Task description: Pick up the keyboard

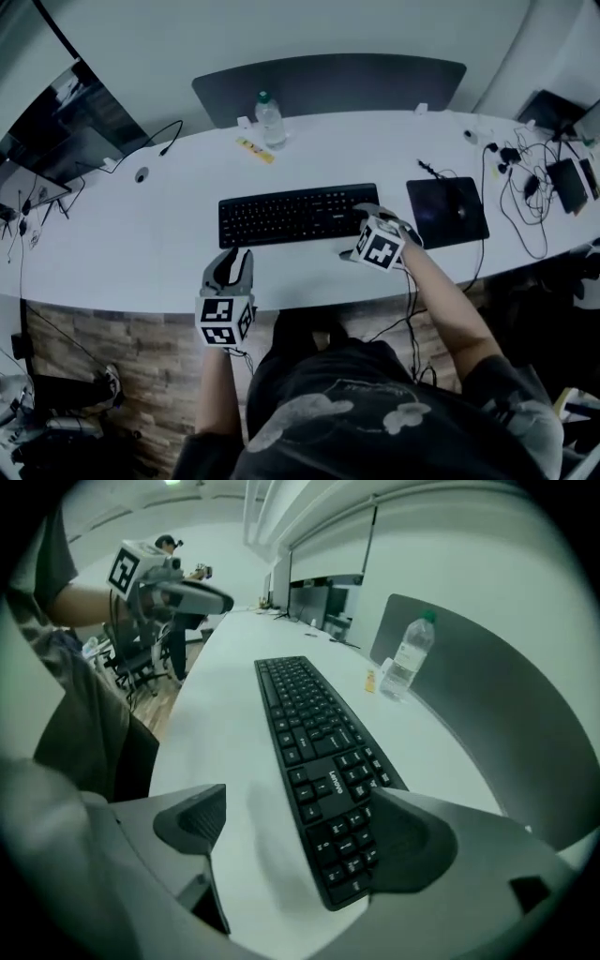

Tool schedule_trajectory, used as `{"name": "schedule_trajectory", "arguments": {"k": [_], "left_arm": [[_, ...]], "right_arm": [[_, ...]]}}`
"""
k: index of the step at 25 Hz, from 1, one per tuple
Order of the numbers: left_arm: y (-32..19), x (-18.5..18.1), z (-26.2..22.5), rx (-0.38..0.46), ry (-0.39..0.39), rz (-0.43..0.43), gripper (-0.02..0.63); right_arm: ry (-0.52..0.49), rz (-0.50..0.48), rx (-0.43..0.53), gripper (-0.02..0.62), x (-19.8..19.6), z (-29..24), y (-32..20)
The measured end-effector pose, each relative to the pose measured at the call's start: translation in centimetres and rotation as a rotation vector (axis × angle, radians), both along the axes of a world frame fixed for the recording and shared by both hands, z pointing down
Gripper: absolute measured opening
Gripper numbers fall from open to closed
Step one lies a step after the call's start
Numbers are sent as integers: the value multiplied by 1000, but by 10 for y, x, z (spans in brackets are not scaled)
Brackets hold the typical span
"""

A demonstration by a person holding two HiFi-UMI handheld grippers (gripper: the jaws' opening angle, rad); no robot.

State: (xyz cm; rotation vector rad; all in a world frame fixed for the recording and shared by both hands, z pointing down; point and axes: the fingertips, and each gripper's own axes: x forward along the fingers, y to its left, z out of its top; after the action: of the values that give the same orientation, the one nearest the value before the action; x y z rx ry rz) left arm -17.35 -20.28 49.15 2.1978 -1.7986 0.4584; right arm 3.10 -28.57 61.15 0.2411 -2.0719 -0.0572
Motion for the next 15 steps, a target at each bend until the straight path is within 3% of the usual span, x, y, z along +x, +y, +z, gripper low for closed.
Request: {"name": "schedule_trajectory", "arguments": {"k": [4, 15], "left_arm": [[-25, -8, 9, -27, -18, 75, 101], [-73, -29, 28, -85, 12, 175, 101]], "right_arm": [[16, -16, 39, 483, -13, 1, -28], [169, -142, -38, 537, -34, 28, -64]]}}
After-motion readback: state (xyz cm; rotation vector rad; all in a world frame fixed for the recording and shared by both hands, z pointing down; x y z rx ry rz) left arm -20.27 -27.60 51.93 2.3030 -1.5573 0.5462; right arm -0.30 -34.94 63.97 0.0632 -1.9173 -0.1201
